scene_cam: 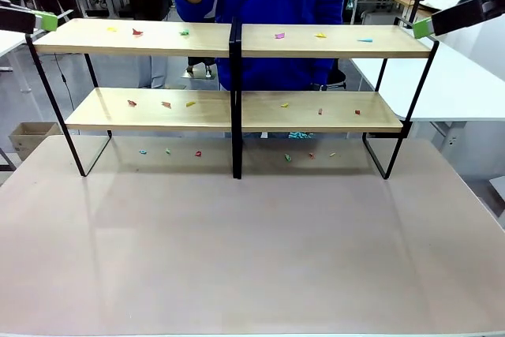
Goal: Clean the shelves.
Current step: Pick up the Duster when the human hands it over, then clean a randomly selected level of the Shelf with the Duster.
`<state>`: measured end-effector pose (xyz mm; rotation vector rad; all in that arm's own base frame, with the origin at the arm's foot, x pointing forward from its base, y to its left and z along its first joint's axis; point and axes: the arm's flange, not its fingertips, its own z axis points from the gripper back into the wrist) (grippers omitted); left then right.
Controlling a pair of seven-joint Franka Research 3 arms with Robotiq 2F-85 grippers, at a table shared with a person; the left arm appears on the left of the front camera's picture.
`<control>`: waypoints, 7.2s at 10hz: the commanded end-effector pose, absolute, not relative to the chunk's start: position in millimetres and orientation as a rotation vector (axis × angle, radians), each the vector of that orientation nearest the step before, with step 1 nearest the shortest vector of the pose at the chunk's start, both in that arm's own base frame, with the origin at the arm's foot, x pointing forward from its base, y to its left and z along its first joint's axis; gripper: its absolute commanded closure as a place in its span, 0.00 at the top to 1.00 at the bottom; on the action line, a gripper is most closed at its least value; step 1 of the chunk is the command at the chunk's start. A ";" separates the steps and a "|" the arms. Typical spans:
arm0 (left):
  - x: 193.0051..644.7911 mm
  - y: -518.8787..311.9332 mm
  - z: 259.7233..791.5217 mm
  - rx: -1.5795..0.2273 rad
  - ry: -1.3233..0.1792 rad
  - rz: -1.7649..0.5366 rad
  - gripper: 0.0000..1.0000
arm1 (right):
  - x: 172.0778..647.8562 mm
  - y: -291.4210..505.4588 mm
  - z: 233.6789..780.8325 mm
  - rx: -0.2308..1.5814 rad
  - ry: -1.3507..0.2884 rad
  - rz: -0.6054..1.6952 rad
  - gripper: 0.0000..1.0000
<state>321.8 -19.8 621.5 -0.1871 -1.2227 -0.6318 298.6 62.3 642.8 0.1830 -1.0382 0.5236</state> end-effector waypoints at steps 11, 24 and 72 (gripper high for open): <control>350.7 -9.3 637.2 -0.411 -0.985 -0.700 1.00 | 298.6 62.3 642.8 0.183 -1.038 0.524 1.00; 562.7 -83.7 668.9 -1.283 -0.358 -0.614 1.00 | 298.6 62.3 642.8 0.183 -1.038 0.524 1.00; 258.1 257.8 690.4 -0.690 -0.489 -0.733 0.00 | 298.6 62.3 642.8 0.183 -1.038 0.524 1.00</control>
